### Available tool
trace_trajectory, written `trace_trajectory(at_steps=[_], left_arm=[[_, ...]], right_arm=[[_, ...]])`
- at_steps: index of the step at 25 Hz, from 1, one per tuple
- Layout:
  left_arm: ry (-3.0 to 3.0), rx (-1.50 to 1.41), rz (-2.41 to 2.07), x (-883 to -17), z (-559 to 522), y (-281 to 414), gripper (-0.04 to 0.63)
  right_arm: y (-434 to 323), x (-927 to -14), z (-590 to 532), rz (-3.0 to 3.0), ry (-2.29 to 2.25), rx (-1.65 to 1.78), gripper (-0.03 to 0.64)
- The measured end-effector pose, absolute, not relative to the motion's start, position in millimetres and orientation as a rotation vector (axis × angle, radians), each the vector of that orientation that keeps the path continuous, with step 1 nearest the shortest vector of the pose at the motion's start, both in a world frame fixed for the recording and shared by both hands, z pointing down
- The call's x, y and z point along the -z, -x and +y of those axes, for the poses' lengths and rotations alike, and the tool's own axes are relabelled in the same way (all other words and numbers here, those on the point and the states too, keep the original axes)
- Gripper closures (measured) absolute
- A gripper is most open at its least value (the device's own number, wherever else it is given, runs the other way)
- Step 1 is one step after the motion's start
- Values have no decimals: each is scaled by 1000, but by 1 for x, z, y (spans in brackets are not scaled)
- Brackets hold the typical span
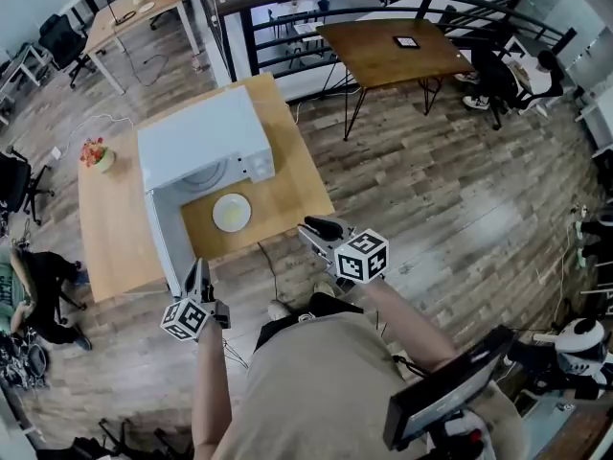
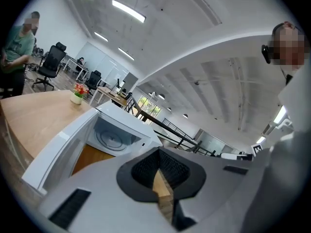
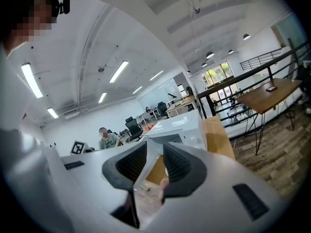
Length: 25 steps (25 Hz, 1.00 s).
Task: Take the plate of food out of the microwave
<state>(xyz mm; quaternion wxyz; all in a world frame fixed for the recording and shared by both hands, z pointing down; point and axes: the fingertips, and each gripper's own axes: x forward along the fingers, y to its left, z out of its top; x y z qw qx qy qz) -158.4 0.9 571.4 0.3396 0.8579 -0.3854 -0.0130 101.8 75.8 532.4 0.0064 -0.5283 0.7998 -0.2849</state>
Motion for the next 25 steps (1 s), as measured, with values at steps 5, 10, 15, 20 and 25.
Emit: trace_trajectory(at_steps=[5,10,15,20,25], left_arm=[[-2199,52,-1075,-559,19,151,592],[-2200,40,-1066,-561,47,110,592],[-2191,27,-1064,-581,69,78,592],[-2154,-3,-1055,-598,91,60,592],[-2161,8,-1048,-594,99,41,592]], right_arm=[[-112,-531,81,2604,1671,821,560],[-138,-541,99,2636,1646,850,571],[-167,-558,113,2651,1644,877,571],[-182,-558,127,2638,1632,890,571],[-199,-562,138,2649,1639,897,571]])
